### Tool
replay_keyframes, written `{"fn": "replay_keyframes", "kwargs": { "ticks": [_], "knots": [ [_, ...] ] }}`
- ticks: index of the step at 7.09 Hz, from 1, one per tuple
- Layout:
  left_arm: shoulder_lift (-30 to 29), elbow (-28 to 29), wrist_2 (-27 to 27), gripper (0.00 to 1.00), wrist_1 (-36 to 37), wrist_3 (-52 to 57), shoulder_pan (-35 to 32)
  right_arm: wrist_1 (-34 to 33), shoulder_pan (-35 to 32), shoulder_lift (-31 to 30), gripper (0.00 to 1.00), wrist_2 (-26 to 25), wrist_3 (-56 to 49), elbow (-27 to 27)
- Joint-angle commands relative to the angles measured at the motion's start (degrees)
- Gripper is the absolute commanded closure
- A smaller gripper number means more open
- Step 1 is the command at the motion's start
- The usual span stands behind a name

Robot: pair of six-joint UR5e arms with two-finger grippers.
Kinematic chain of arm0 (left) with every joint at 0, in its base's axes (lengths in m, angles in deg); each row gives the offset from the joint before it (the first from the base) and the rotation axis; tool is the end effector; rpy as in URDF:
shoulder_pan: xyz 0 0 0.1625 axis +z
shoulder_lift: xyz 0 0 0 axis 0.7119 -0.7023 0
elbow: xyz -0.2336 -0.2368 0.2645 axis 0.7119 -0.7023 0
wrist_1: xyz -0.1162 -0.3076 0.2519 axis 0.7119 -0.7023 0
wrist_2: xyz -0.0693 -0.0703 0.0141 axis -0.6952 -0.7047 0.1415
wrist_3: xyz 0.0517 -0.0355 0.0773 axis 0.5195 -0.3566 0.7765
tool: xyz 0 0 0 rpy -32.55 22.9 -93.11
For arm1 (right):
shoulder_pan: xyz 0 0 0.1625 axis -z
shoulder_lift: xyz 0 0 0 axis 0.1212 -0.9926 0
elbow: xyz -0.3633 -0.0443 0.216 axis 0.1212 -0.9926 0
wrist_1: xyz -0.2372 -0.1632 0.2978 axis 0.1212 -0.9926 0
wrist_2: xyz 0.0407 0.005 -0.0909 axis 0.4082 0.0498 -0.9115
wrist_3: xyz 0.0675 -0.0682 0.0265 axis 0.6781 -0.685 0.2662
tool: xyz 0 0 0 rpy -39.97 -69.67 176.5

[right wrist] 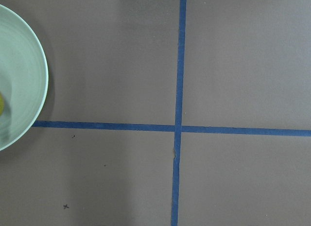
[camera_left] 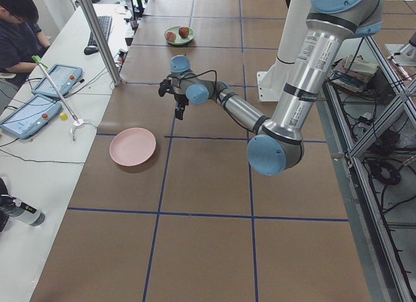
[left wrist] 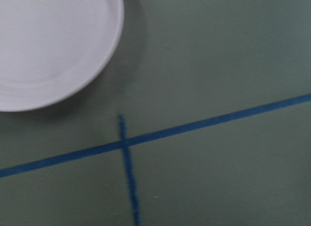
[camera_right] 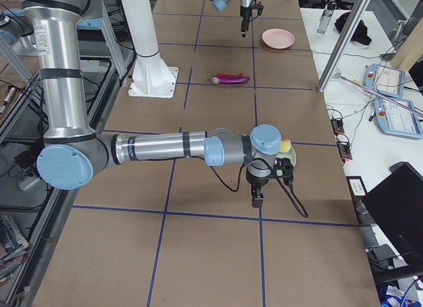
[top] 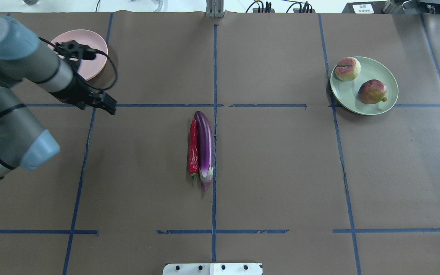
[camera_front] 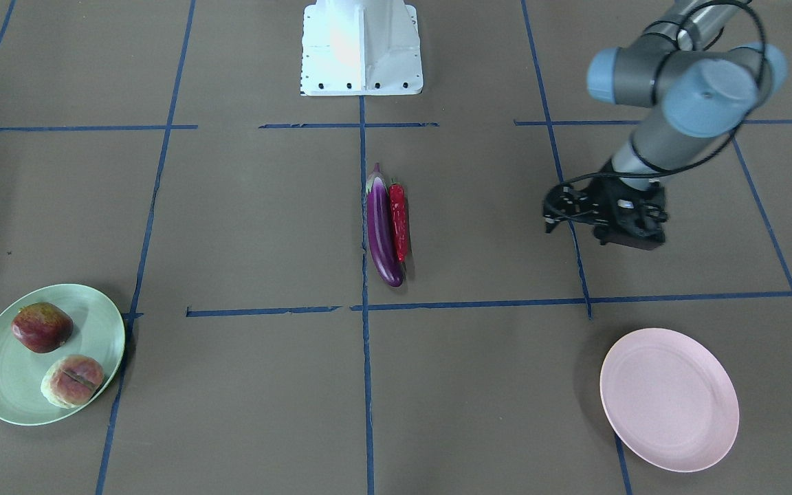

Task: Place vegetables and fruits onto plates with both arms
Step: 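Move the left gripper to the purple eggplant and grasp it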

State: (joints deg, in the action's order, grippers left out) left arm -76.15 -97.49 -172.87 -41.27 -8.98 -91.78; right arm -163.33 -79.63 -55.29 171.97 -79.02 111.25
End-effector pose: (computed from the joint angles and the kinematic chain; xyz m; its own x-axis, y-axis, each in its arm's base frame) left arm 0.3787 -0.5161 0.3259 0.6256 0.1750 -0.7603 -0.0596 0.9824 0.1770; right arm 0.0355 -0.5315 0.6034 0.7437 -0.0305 0.6678 -0.0110 0.9983 0.0579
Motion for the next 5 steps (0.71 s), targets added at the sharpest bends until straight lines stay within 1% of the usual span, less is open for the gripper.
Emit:
{"fn": "replay_keyframes", "kwargs": {
  "ticks": [1,2,3,5],
  "knots": [
    [-11.1,0.2,10.9,0.0,10.0,-16.3,10.8,0.0,0.0,0.0,0.0,0.0,0.1,0.1],
    [-15.0,2.1,14.7,0.0,10.3,-22.5,15.8,0.0,0.0,0.0,0.0,0.0,0.1,0.1],
    [-19.7,6.9,18.6,0.0,10.3,-26.7,17.9,0.0,0.1,0.1,0.0,0.0,0.1,0.1],
    [-27.6,18.1,23.8,0.0,10.2,-29.9,21.3,-0.1,0.2,0.0,0.0,0.0,0.1,0.0]
  ]
}}
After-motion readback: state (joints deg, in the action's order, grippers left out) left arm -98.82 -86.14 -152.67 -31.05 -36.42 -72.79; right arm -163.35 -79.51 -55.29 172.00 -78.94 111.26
